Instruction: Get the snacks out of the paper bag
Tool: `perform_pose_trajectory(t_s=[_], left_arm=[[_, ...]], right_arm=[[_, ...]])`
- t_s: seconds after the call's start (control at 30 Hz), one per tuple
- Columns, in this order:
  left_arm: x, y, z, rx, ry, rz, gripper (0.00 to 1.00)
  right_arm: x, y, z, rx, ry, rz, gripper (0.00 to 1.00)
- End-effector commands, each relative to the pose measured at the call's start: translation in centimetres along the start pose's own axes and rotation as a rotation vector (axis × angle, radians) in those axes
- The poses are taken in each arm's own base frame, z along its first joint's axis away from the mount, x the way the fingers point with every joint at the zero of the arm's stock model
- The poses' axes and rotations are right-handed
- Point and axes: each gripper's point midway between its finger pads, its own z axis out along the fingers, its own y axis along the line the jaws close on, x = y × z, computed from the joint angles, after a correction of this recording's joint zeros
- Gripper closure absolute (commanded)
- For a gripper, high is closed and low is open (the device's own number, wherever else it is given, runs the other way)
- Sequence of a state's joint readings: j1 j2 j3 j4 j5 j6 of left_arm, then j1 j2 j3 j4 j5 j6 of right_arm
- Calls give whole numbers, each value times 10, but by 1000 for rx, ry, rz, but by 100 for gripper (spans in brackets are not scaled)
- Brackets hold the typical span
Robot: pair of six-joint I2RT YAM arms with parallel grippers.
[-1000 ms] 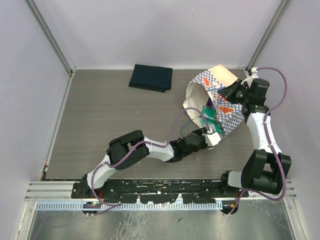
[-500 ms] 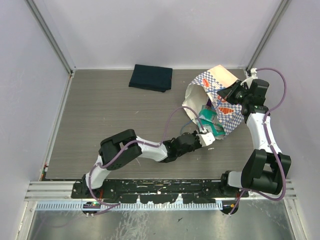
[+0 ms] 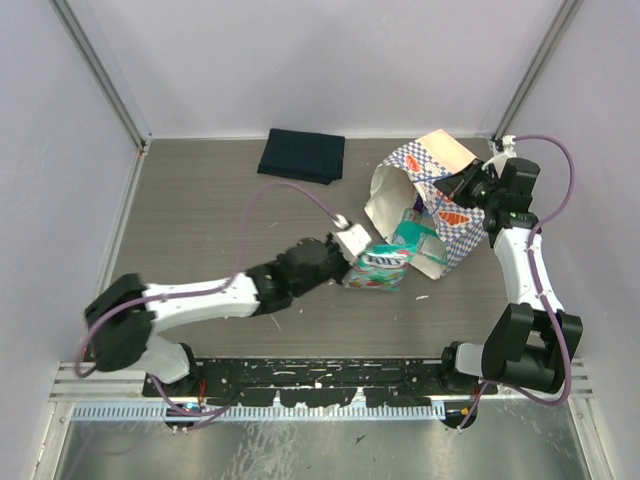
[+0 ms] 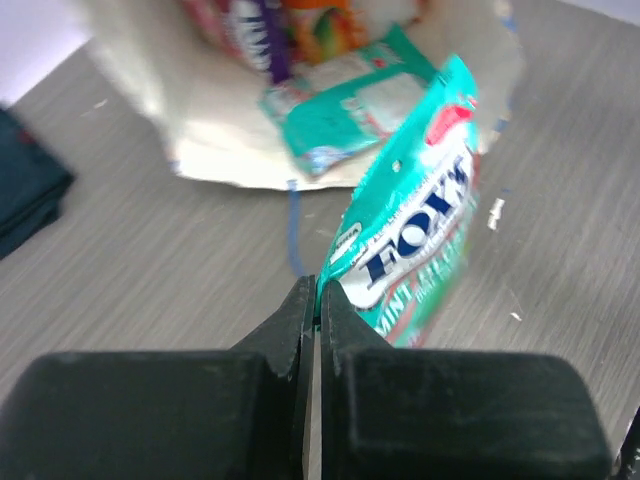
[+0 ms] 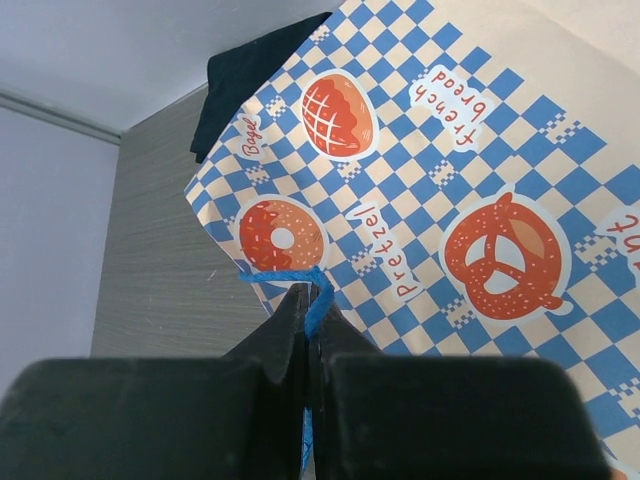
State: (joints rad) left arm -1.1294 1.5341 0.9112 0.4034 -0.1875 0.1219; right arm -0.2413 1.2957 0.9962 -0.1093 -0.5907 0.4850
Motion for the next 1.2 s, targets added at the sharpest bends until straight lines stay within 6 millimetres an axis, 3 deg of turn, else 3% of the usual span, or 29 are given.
perform_pose_trajectory(t_s=[0.0,0.13,0.27,0.37,0.5,0.6,0.77,0.87,0.97,1.0,1.07,1.1,1.17], left_arm=[[-35,63,-68,-161,97,-263,100],[-42,82,-134,-167,110,-488,100],[-43,83,-179,-85,139,-676,100],[-32,76,-194,-41,202,-746,100],[-1,79,-193,-7,285,-859,100],[25,110,-190,-39,279,-976,100],[73,185,-200,-251,316,-1104,100],[79,226,-208,-410,317,-1097,100],[98,259,-224,-617,420,-1035,100],[103,266,-229,-666,464,-1023,86],[118,277,-238,-749,571,-1011,23],[120,282,-243,-789,604,-1003,2],[118,289,-250,-855,617,-991,2]], right_arm=[[-18,25,-10,-66,-67,-53,99],[-16,30,-7,-84,-63,-50,99],[-12,38,-1,-97,-52,-52,99],[-7,47,3,-107,-44,-63,99],[-1,54,11,-116,-28,-68,99],[4,57,18,-125,-18,-66,99],[7,52,30,-118,3,-65,99],[8,49,38,-116,10,-61,99],[9,50,46,-120,22,-64,99],[10,49,49,-119,24,-63,99],[13,50,54,-124,32,-60,100],[15,50,57,-126,39,-59,100],[19,50,62,-129,51,-58,99]])
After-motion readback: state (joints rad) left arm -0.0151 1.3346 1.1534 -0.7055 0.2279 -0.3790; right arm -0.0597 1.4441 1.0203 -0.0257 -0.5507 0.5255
